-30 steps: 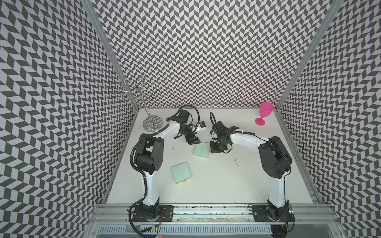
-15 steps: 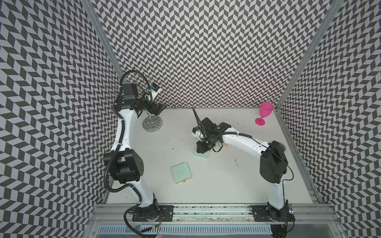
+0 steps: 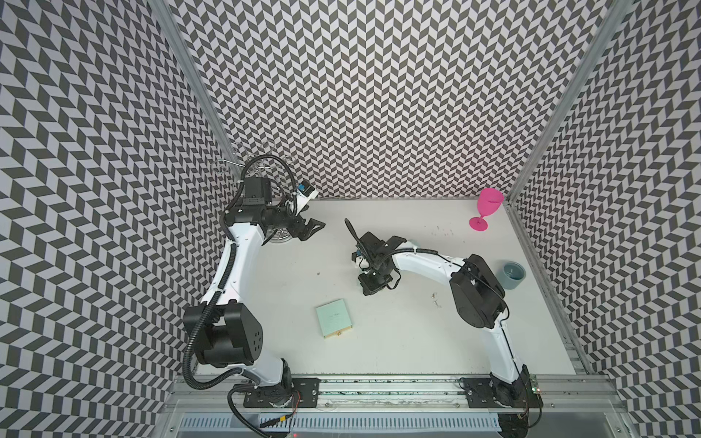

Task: Place the earrings into the drawer-style jewelry box
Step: Move the jewelry box to the center of the board.

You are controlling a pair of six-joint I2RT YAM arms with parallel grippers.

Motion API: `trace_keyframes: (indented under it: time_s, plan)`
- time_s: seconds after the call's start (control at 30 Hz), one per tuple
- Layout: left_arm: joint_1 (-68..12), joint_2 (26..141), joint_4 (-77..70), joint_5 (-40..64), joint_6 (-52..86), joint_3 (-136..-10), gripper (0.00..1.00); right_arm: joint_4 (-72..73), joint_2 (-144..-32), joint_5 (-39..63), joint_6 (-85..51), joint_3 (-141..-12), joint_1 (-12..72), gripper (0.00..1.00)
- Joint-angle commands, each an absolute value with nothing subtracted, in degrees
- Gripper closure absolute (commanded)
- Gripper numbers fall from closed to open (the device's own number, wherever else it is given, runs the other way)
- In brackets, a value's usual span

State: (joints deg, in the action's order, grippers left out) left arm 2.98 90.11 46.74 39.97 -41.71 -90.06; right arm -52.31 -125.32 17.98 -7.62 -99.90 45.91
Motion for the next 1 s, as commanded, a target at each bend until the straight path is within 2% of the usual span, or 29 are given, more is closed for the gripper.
trace_keyframes:
  time_s: [0.0, 0.33, 0.6, 0.97]
  plan:
    - [2.48, 89.75, 48.63, 41.32, -44.11, -89.54, 0.11, -53.31, -126.67, 15.67, -6.37, -101.81, 45.59, 0.86]
    - [1.55, 87.92, 56.95, 39.66, -51.63, -84.56, 0.13, -53.88, -131.53, 13.82, -7.30, -106.34, 42.67, 0.86]
    - [1.80, 87.19, 63.68, 31.21, -63.01, -77.67, 0.15, -54.91, -132.63, 13.87, -6.70, -110.20, 38.94, 0.85]
    - [1.93, 85.80, 71.33, 21.20, -78.55, -66.71, 0.16, -54.14, -123.88, 16.80, -6.93, -106.27, 39.18, 0.85]
